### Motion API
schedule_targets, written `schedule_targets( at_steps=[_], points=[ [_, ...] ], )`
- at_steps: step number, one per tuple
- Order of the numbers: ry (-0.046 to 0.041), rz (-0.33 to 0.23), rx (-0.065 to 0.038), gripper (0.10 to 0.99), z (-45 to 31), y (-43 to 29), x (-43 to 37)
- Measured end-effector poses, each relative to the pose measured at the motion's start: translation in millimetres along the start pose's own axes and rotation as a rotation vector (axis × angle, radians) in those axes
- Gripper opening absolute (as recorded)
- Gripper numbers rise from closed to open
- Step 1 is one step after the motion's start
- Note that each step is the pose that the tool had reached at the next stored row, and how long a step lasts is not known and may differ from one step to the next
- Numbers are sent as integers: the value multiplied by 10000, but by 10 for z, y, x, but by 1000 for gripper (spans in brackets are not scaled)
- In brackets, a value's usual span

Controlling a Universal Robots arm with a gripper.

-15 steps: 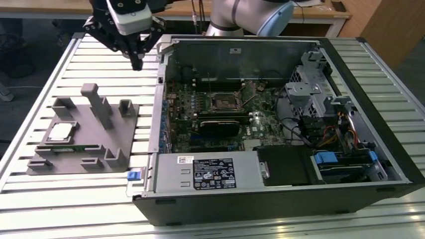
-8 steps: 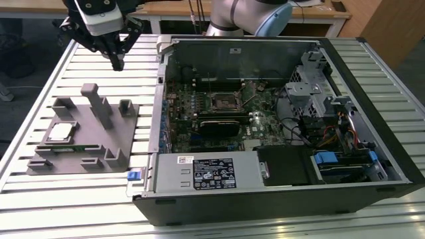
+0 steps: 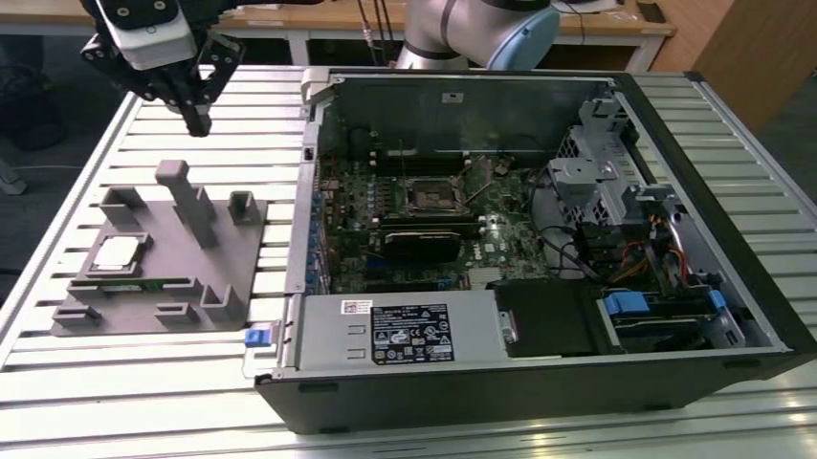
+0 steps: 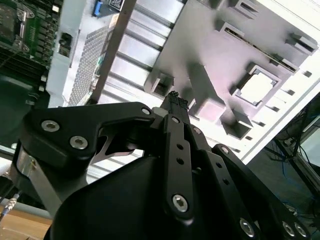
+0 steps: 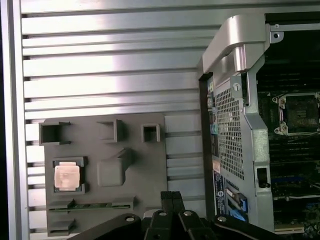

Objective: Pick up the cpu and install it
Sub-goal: 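Reach for the cpu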

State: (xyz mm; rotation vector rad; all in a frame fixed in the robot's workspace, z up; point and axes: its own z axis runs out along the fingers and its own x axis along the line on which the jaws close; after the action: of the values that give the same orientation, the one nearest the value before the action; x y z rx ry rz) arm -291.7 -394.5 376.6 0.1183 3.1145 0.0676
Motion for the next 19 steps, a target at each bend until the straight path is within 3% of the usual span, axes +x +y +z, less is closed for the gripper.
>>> schedule_targets(
  at_steps=[19],
  points=[
    [54,1,4,106,25,-36,575]
  ],
)
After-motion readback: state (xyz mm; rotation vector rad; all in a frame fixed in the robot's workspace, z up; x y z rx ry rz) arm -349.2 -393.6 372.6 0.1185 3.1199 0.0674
